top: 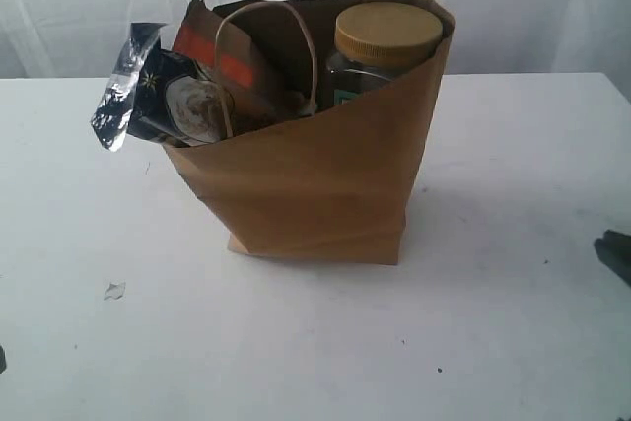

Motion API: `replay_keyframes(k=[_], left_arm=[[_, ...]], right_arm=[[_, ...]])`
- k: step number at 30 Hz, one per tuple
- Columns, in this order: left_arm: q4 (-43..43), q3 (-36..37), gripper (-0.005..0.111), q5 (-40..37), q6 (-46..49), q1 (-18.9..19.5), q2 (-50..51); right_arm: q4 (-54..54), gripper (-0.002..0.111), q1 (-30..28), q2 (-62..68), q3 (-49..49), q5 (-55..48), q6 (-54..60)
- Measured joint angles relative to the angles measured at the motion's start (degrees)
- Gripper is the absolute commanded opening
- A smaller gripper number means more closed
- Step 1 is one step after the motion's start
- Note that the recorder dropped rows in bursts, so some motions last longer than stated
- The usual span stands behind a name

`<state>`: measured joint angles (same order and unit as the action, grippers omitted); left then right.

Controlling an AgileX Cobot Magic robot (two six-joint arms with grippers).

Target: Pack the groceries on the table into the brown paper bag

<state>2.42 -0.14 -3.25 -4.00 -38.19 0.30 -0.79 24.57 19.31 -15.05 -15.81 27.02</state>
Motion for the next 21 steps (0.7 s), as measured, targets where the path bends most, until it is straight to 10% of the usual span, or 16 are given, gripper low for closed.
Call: replay_keyframes(k=[21], left_arm=[[0.0, 0.0, 0.0, 0.0, 0.0, 0.0, 0.0]], right_arm=[[0.21, 0.0, -13.57, -18.93, 14.76, 6.55, 0.0]])
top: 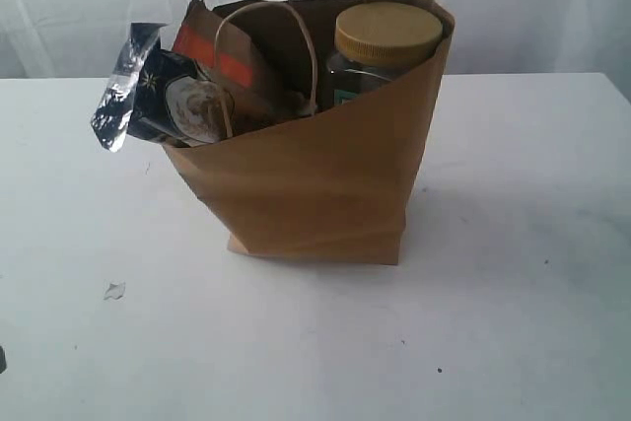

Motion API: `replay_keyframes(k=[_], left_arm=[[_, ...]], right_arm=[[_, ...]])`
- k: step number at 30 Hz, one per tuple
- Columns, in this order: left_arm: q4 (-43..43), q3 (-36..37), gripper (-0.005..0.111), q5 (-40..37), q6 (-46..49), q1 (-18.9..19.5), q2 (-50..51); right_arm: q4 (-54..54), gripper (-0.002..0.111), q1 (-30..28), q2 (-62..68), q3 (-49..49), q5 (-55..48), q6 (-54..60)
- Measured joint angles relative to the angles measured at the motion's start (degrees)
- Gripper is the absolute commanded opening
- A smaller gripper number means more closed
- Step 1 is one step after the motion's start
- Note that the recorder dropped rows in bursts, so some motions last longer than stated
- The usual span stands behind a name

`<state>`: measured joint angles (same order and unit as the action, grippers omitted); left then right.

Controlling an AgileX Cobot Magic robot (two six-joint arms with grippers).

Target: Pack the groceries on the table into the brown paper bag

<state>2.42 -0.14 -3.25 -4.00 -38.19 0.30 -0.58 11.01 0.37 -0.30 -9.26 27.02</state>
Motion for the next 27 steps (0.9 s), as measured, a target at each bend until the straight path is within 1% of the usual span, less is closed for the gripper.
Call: replay_keyframes(k=[15, 17, 20, 22, 24, 27], left_arm=[[0.0, 0.0, 0.0, 0.0, 0.0, 0.0, 0.0], [0.0, 0.0, 0.0, 0.0, 0.0, 0.0, 0.0], [0.0, 0.0, 0.0, 0.0, 0.0, 0.0, 0.0], [0.0, 0.0, 0.0, 0.0, 0.0, 0.0, 0.0], [0.0, 0.0, 0.0, 0.0, 0.0, 0.0, 0.0], [0.0, 0.0, 0.0, 0.0, 0.0, 0.0, 0.0]], right_arm=[[0.0, 0.0, 0.0, 0.0, 0.0, 0.0, -0.88], [1.13, 0.0, 0.0, 0.0, 0.0, 0.4, -4.88], [2.59, 0.0, 0.0, 0.0, 0.0, 3.7, -10.71], [2.83, 0.0, 0.0, 0.0, 0.0, 5.47, -17.04], [3.36, 0.0, 0.0, 0.0, 0.0, 5.47, -22.58], [4.11, 0.0, 0.0, 0.0, 0.0, 5.02, -27.02]])
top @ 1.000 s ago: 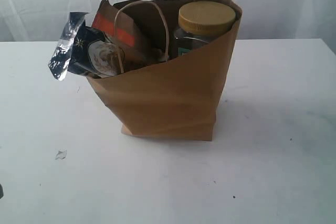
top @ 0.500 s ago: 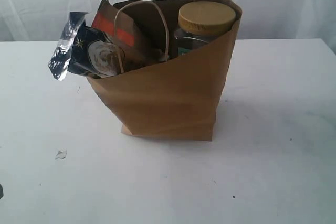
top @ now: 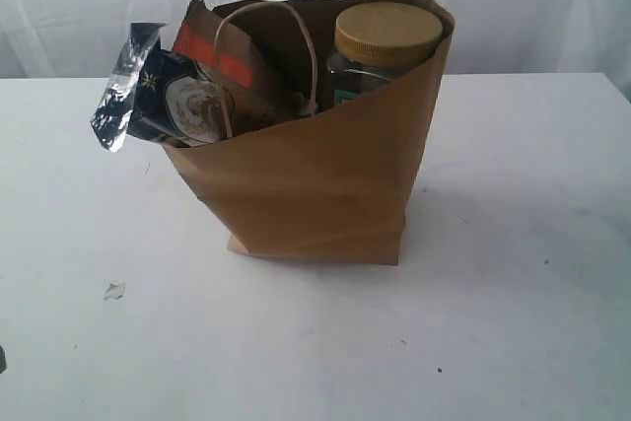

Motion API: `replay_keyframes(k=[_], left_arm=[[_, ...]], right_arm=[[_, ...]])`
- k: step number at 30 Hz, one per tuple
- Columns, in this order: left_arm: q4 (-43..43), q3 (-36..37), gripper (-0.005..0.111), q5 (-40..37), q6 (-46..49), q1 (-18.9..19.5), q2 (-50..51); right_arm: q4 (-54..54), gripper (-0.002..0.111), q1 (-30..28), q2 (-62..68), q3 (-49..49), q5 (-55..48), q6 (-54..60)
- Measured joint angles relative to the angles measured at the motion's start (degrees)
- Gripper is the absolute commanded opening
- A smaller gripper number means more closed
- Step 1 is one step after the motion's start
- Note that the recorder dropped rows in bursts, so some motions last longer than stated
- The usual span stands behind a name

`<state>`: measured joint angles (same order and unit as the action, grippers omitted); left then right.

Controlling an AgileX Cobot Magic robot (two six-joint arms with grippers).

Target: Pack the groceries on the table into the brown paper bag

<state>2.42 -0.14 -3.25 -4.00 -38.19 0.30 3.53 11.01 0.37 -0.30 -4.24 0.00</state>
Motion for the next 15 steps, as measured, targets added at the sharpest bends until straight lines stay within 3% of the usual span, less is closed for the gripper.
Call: replay_keyframes(k=[15], left_arm=[[0.0, 0.0, 0.0, 0.0, 0.0, 0.0, 0.0]], right_arm=[[-4.99, 0.0, 0.0, 0.0, 0.0, -4.05, -1.34]])
